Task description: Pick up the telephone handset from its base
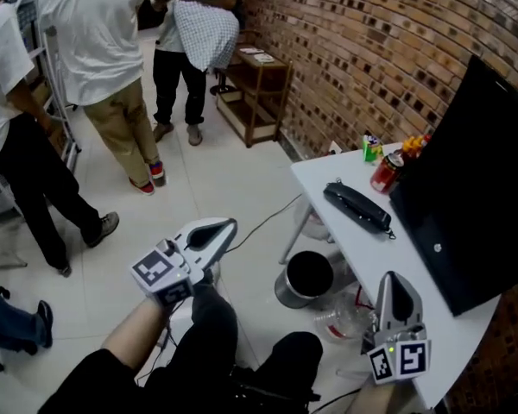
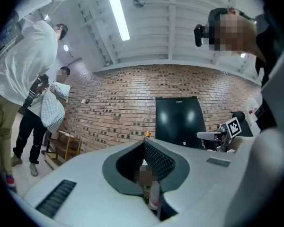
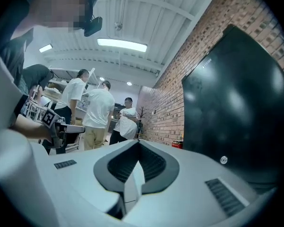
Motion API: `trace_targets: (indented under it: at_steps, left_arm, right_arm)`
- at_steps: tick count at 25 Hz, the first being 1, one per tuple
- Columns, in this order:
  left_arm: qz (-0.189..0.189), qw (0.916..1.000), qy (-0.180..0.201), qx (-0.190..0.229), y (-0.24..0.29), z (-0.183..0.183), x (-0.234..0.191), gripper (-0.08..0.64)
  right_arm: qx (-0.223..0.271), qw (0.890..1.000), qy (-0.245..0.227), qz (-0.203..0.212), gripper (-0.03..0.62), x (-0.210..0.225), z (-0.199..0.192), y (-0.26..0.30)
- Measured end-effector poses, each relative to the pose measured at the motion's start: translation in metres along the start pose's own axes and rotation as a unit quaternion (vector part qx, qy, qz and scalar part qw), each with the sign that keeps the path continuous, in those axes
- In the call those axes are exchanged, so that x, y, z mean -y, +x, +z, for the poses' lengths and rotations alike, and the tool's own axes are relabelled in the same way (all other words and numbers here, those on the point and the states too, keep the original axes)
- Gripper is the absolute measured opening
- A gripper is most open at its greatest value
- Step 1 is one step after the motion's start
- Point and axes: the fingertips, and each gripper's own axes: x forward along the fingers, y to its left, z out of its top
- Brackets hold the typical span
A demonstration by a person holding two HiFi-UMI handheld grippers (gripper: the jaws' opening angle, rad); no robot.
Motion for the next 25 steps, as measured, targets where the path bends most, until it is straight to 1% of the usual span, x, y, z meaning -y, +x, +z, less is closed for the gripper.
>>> trace_targets:
  at_steps: [4, 7, 11, 14, 17, 19, 21, 25]
  left_arm:
    - [-0.021, 0.9997, -0.009, 0.001, 0.039, -0.015, -0.011, 0.005]
    - [-0.04, 0.9992, -0.005, -0.002, 0.068, -0.022, -0.015, 0.005]
    - [-0.082, 0.9966, -0.001, -0.013, 0.106, -0.032, -0.009, 0.005]
    - [-0.113, 0.9935, 0.002, -0.016, 0.133, -0.03, -0.001, 0.005]
    - [-0.139, 0.9901, -0.011, -0.013, 0.155, -0.024, 0.007, 0.005]
    - [-0.163, 0.9864, -0.016, -0.017, 0.169, -0.023, 0.015, 0.005]
    - [-0.192, 0.9809, -0.02, -0.021, 0.183, -0.02, 0.025, 0.005]
    - [-0.219, 0.9749, 0.003, -0.04, 0.21, -0.021, 0.023, 0.005]
  right_arm:
    - [0.0, 1.0, 0.015, 0.009, 0.009, 0.009, -0.005, 0.022]
    - [0.0, 1.0, 0.018, 0.012, 0.011, 0.018, -0.011, 0.036]
    - [-0.006, 1.0, 0.016, 0.001, 0.011, 0.033, -0.015, 0.039]
    - [-0.007, 1.0, 0.014, -0.011, 0.011, 0.043, -0.012, 0.035]
    - [-0.01, 1.0, 0.016, -0.018, 0.011, 0.051, -0.008, 0.033]
    - [-0.011, 0.999, 0.018, -0.024, 0.011, 0.057, -0.007, 0.035]
    - [-0.01, 0.999, 0.018, -0.031, 0.011, 0.063, -0.007, 0.036]
    - [-0.006, 0.999, 0.019, -0.041, 0.011, 0.072, -0.005, 0.039]
